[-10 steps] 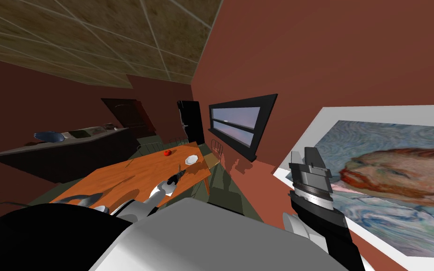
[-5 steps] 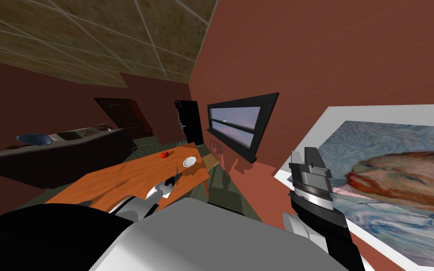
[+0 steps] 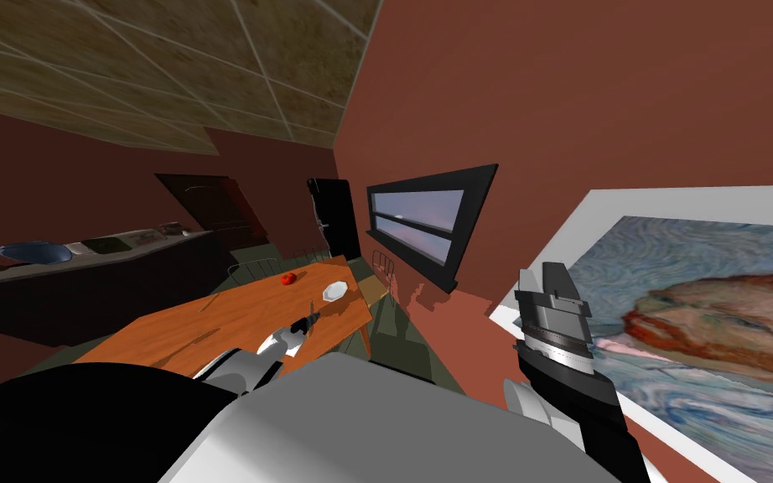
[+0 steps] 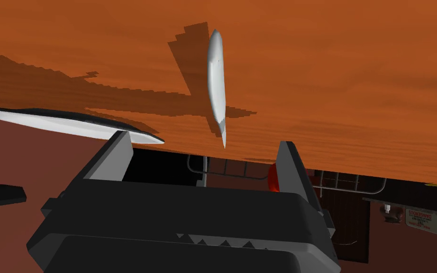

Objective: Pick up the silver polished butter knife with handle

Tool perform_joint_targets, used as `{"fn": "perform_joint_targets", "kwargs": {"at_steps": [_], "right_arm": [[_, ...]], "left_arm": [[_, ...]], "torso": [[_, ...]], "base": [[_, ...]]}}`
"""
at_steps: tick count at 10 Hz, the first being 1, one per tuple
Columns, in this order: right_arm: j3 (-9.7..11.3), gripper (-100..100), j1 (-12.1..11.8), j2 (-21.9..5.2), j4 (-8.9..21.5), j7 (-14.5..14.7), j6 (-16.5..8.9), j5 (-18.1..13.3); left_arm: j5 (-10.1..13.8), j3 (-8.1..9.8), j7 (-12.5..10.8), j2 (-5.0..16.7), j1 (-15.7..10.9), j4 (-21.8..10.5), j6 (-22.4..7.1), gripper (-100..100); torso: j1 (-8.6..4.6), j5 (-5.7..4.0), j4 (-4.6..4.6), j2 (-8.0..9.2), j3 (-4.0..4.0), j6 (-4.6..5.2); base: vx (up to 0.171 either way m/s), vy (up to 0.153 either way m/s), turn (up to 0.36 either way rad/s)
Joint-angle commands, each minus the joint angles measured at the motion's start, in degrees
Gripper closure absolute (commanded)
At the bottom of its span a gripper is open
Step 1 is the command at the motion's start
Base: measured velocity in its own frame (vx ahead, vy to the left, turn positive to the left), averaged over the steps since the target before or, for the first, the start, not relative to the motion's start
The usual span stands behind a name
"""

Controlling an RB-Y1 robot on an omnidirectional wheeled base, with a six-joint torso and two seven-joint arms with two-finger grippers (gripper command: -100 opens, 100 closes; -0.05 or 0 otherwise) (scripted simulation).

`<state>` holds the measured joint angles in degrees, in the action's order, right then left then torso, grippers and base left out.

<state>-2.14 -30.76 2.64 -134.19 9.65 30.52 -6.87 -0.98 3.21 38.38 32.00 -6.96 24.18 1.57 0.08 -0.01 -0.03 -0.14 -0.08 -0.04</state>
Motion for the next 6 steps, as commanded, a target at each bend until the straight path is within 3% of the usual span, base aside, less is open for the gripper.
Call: {"fn": "perform_joint_targets", "kwargs": {"at_steps": [1, 6], "right_arm": [[0.0, 0, 0.0, 0.0, 0.0, 0.0, 0.0, 0.0], [0.0, 0, 0.0, 0.0, 0.0, 0.0, 0.0, 0.0]], "left_arm": [[0.21, -0.81, -0.18, 0.53, -0.91, -2.19, 0.19, -100], [0.15, -1.04, 0.14, 0.82, -1.49, -4.69, -0.2, -100]], "torso": [[0.0, 0.0, 0.0, 0.0, 0.0, 0.0], [0.0, 0.0, 0.0, 0.02, 0.01, 0.0]], "base": [[0.045, 0.024, -0.013], [0.039, 0.019, -0.015]]}}
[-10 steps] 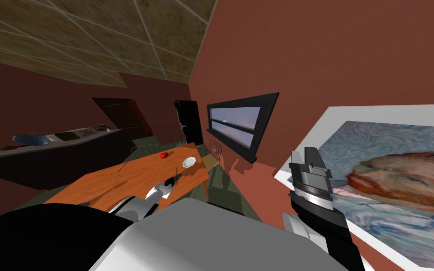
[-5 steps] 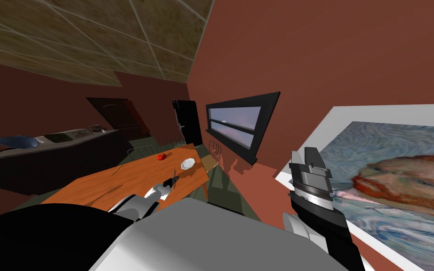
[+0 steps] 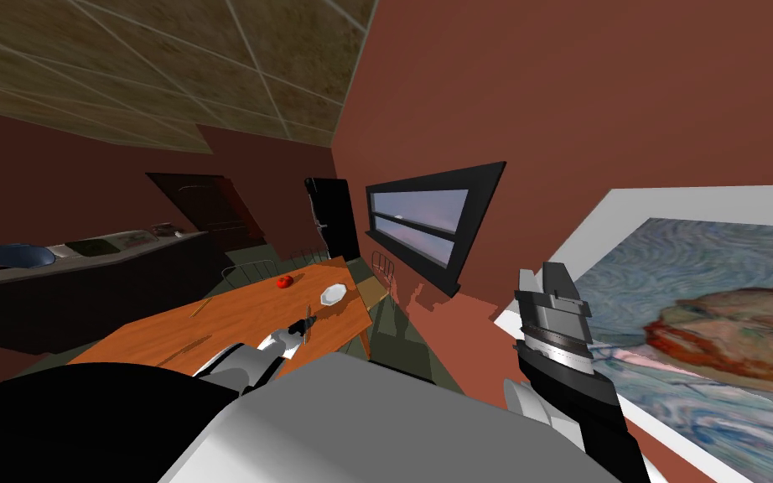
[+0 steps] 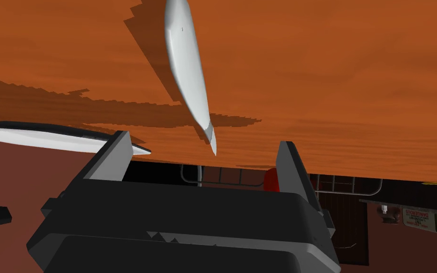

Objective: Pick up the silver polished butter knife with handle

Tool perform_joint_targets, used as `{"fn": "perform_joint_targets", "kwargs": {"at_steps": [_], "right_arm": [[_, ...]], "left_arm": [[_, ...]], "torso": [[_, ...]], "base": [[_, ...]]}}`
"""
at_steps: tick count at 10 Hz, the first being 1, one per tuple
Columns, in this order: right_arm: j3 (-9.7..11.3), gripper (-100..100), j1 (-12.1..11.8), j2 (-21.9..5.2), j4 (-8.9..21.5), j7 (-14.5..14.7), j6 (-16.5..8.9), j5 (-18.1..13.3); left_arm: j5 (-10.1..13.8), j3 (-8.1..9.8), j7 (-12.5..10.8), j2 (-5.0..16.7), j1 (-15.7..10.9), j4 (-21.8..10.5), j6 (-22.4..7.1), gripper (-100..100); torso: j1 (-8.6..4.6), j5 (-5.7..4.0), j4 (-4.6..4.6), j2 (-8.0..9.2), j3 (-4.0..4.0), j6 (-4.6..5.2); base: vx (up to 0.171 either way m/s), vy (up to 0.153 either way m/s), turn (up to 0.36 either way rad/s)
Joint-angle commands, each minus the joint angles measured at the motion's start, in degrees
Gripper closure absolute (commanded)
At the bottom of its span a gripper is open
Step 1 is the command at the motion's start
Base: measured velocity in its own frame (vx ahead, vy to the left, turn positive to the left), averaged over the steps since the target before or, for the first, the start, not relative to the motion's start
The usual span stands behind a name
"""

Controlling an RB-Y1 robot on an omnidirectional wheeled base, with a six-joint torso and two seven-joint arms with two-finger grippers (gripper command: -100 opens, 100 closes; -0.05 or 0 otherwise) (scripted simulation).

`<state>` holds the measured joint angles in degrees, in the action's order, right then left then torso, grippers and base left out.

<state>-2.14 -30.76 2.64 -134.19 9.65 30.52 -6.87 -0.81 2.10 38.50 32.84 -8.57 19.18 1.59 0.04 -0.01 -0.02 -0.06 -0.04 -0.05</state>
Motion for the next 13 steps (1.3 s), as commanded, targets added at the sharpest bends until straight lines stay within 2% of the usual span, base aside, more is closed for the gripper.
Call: {"fn": "perform_joint_targets", "kwargs": {"at_steps": [1, 2, 3, 5, 6, 7, 8, 9, 10, 11, 12, 13], "right_arm": [[0.0, 0, 0.0, 0.0, 0.0, 0.0, 0.0, 0.0], [0.0, 0, 0.0, 0.0, 0.0, 0.0, 0.0, 0.0], [0.0, 0, 0.0, 0.0, 0.0, 0.0, 0.0, 0.0], [0.0, 0, 0.0, 0.0, 0.0, 0.0, 0.0, 0.0], [0.0, 0, 0.0, 0.0, 0.0, 0.0, 0.0, 0.0], [0.0, 0, 0.0, 0.0, 0.0, 0.0, 0.0, 0.0], [0.0, 0, 0.0, 0.0, 0.0, 0.0, 0.0, 0.0], [0.0, 0, 0.0, 0.0, 0.0, 0.0, 0.0, 0.0], [0.0, 0, 0.0, 0.0, 0.0, 0.0, 0.0, 0.0], [0.0, 0, 0.0, 0.0, 0.0, 0.0, 0.0, 0.0], [0.0, 0, 0.0, 0.0, 0.0, 0.0, 0.0, 0.0], [0.0, 0, 0.01, 0.0, 0.0, 0.0, 0.0, 0.0]], "left_arm": [[0.0, 0.0, 0.0, 0.0, 0.0, 0.0, 0.0, 0], [-2.87, -1.31, -2.86, -0.8, -0.3, 1.15, -1.49, -100], [-4.05, -1.31, -4.31, -0.8, -0.3, 1.16, -1.49, -100], [-4.05, -1.31, -4.36, -0.8, -0.3, 1.15, -1.49, -100], [-6.83, -2.63, -7.19, -1.59, -0.61, 2.25, -2.97, -100], [-8.1, -2.63, -8.69, -1.59, -0.61, 2.25, -2.97, -100], [-9.59, -3.95, -10.6, -2.39, -0.91, 3.36, -4.44, -100], [-11.59, -3.95, -12.13, -2.39, -0.91, 3.36, -4.44, -100], [-12.15, -3.95, -13.07, -2.39, -0.91, 3.36, -4.44, -100], [-14.23, -5.27, -15.18, -3.19, -1.22, 4.47, -5.91, -100], [-15.58, -5.27, -16.82, -3.19, -1.22, 4.47, -5.91, -100], [-16.2, -5.27, -17.43, -3.19, -1.22, 4.47, -5.91, -100]], "torso": [[0.0, 0.0, 0.0, 0.0, 0.0, 0.0], [-0.04, -0.01, 0.02, 0.06, 0.04, 0.0], [0.06, 0.01, 0.02, 0.1, 0.06, -0.02], [0.03, 0.01, 0.03, 0.1, 0.06, 0.01], [-0.03, -0.01, 0.03, 0.11, 0.07, 0.0], [0.05, 0.01, 0.03, 0.12, 0.07, -0.01], [0.07, 0.01, 0.03, 0.12, 0.07, 0.0], [0.14, 0.03, 0.02, 0.11, 0.06, -0.01], [0.12, 0.02, 0.03, 0.11, 0.07, 0.0], [0.02, 0.01, 0.03, 0.11, 0.07, 0.01], [0.06, 0.01, 0.02, 0.11, 0.07, -0.01], [0.12, 0.05, 0.0, 0.07, 0.04, 0.0]], "base": [[0.0, 0.0, 0.0], [0.002, 0.037, 0.085], [0.001, 0.04, 0.05], [-0.001, 0.01, -0.004], [-0.008, 0.034, 0.097], [-0.001, 0.037, 0.046], [0.001, 0.057, 0.08], [-0.001, 0.046, 0.039], [0.0, 0.016, -0.012], [-0.001, 0.034, 0.083], [0.001, 0.03, 0.044], [0.0, 0.012, -0.006]]}}
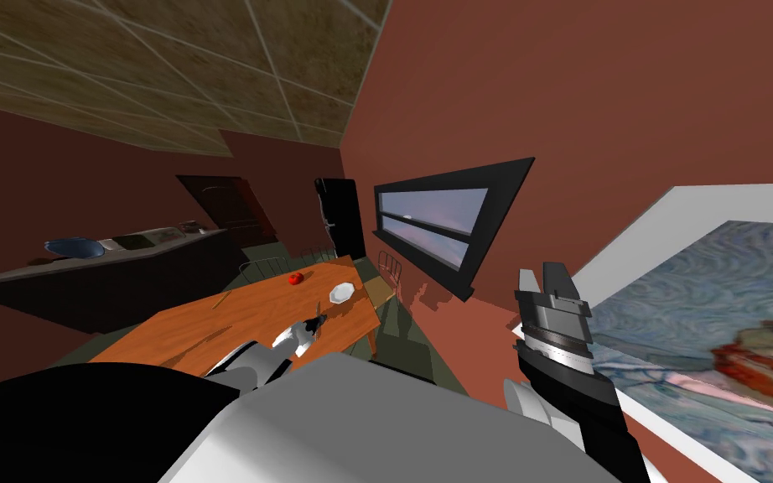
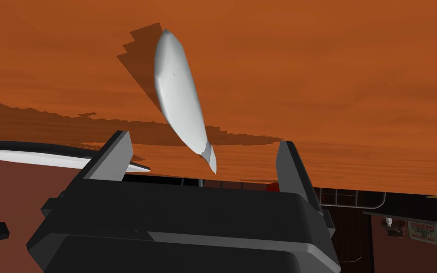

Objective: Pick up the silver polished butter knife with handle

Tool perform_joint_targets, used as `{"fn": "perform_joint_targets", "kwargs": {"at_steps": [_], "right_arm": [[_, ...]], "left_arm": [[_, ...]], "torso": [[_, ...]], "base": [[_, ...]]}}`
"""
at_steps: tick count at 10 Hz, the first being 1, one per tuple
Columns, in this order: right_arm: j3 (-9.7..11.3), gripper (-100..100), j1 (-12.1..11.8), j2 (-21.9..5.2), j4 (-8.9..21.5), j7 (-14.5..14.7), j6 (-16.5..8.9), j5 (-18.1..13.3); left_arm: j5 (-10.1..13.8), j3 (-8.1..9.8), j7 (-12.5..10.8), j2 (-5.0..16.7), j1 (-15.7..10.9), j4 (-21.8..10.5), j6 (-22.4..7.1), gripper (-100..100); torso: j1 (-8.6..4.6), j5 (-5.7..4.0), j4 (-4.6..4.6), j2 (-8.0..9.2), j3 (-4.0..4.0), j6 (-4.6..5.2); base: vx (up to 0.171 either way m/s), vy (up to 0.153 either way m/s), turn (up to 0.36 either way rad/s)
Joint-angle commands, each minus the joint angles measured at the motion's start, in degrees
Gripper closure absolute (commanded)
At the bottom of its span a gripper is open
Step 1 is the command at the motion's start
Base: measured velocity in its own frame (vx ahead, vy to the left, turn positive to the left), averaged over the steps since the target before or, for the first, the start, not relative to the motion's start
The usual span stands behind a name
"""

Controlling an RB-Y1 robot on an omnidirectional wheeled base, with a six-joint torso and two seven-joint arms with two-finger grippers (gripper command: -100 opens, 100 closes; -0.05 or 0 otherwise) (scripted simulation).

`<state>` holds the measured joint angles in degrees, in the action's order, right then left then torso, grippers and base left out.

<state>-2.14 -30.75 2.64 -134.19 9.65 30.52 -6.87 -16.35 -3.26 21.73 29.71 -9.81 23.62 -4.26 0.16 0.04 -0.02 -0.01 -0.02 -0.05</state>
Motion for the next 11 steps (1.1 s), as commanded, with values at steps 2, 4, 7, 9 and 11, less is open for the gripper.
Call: {"fn": "perform_joint_targets", "kwargs": {"at_steps": [2, 4, 7, 9, 11], "right_arm": [[-0.01, 0, 0.0, 0.0, 0.0, 0.0, 0.0, 0.0], [0.0, 0, 0.0, 0.0, 0.0, 0.0, 0.0, 0.0], [0.0, 0, 0.0, 0.0, 0.0, 0.0, 0.0, 0.0], [0.0, 0, 0.0, 0.0, 0.0, 0.0, 0.0, 0.0], [0.0, 0, 0.0, 0.0, 0.0, 0.0, 0.0, 0.0]], "left_arm": [[-3.63, -1.23, -4.53, -0.85, -0.3, 1.13, -1.54, -100], [-6.79, -2.55, -7.32, -1.64, -0.6, 2.24, -3.01, -100], [-10.47, -3.87, -11.65, -2.44, -0.91, 3.34, -4.49, -100], [-11.22, -3.87, -13.73, -2.44, -0.91, 3.34, -4.49, -100], [-15.05, -5.19, -16.53, -3.24, -1.22, 4.45, -5.96, -100]], "torso": [[0.11, 0.02, 0.0, -0.01, -0.01, -0.02], [0.13, 0.04, -0.03, -0.07, -0.05, 0.0], [0.23, 0.08, -0.05, -0.13, -0.09, 0.0], [0.3, 0.1, -0.06, -0.15, -0.1, 0.0], [0.31, 0.12, -0.07, -0.19, -0.13, 0.0]], "base": [[-0.001, 0.043, 0.068], [-0.001, 0.024, 0.036], [0.002, 0.029, 0.041], [0.001, 0.029, 0.021], [0.001, 0.017, 0.034]]}}
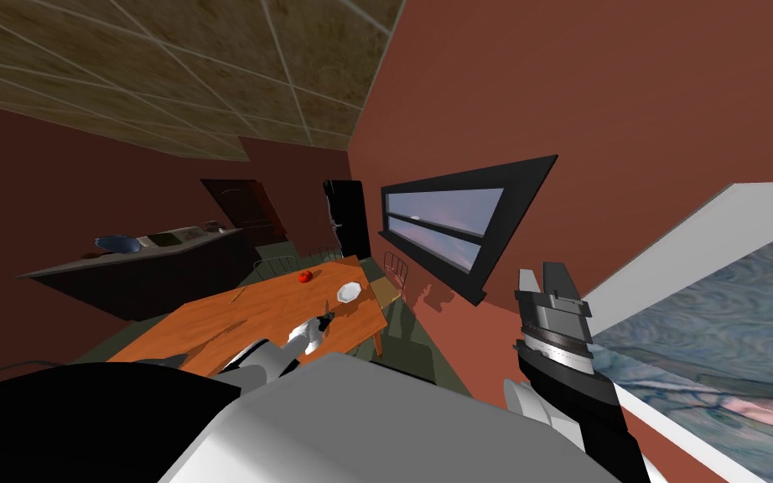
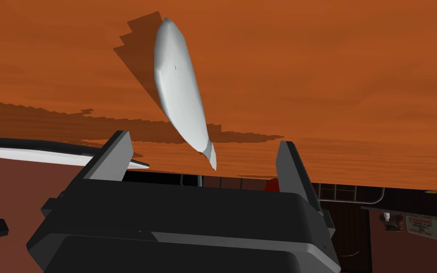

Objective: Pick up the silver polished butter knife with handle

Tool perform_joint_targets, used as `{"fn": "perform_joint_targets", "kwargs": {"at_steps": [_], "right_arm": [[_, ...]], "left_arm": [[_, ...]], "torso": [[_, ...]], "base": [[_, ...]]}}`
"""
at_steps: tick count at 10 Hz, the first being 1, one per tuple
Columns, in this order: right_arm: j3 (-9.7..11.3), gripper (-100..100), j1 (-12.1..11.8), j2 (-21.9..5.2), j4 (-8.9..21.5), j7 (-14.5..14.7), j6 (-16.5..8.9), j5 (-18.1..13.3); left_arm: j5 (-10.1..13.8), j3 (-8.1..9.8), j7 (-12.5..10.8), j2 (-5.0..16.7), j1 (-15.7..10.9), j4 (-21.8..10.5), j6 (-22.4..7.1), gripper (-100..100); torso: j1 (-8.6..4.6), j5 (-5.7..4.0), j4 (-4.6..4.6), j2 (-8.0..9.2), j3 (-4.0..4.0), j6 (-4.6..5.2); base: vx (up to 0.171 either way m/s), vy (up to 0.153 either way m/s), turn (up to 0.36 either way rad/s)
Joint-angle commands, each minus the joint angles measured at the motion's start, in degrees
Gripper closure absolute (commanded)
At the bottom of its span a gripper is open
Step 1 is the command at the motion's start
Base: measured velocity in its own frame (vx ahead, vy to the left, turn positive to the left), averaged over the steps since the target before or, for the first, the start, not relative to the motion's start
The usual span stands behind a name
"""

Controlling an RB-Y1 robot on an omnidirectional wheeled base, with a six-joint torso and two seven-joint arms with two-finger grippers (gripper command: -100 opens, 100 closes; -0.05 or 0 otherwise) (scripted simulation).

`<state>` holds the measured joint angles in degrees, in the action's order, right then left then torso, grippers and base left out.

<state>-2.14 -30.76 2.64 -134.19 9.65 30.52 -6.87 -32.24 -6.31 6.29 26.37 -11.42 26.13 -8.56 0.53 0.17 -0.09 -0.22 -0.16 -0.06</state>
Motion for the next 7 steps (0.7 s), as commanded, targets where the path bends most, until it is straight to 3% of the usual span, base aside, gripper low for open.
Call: {"fn": "perform_joint_targets", "kwargs": {"at_steps": [1, 2, 3, 4, 5, 6, 7], "right_arm": [[0.0, 0, 0.0, 0.0, 0.0, 0.0, 0.0, 0.0], [0.0, 0, 0.0, 0.0, 0.0, 0.0, 0.0, 0.0], [0.0, 0, 0.0, 0.0, 0.0, 0.0, 0.0, 0.0], [0.0, 0, 0.0, 0.0, 0.0, 0.0, 0.0, 0.0], [0.0, 0, 0.0, 0.0, 0.0, 0.0, 0.0, 0.0], [0.0, 0, 0.0, 0.0, 0.0, 0.0, 0.0, 0.0], [0.0, 0, 0.0, 0.0, 0.0, 0.0, 0.0, 0.0]], "left_arm": [[-0.98, -2.14, -2.65, 0.11, 0.39, 1.94, -1.66, -100], [-0.98, -2.14, -2.65, 0.11, 0.39, 1.94, -1.66, -100], [-5.03, -3.46, -5.81, -0.69, 0.08, 3.05, -3.14, -100], [-5.03, -3.46, -6.96, -0.69, 0.08, 3.05, -3.14, -100], [-6.99, -4.78, -8.52, -1.49, -0.23, 4.16, -4.61, -100], [-9.08, -4.78, -10.46, -1.49, -0.23, 4.16, -4.61, -100], [-9.08, -4.78, -11.37, -1.49, -0.23, 4.16, -4.61, -100]], "torso": [[0.0, 0.0, 0.0, 0.0, 0.0, 0.0], [0.04, 0.01, 0.0, -0.01, -0.01, 0.01], [0.01, 0.0, 0.0, 0.01, 0.01, 0.01], [0.04, 0.01, 0.0, 0.0, 0.0, 0.0], [0.05, 0.01, 0.0, 0.01, 0.01, 0.01], [0.09, 0.02, 0.0, 0.0, 0.0, 0.0], [0.09, 0.02, 0.0, 0.0, 0.0, 0.0]], "base": [[0.004, 0.038, 0.058], [0.0, 0.023, -0.006], [0.003, 0.036, 0.086], [-0.001, 0.037, 0.042], [0.001, 0.053, 0.071], [0.006, 0.047, 0.045], [0.003, 0.02, 0.002]]}}
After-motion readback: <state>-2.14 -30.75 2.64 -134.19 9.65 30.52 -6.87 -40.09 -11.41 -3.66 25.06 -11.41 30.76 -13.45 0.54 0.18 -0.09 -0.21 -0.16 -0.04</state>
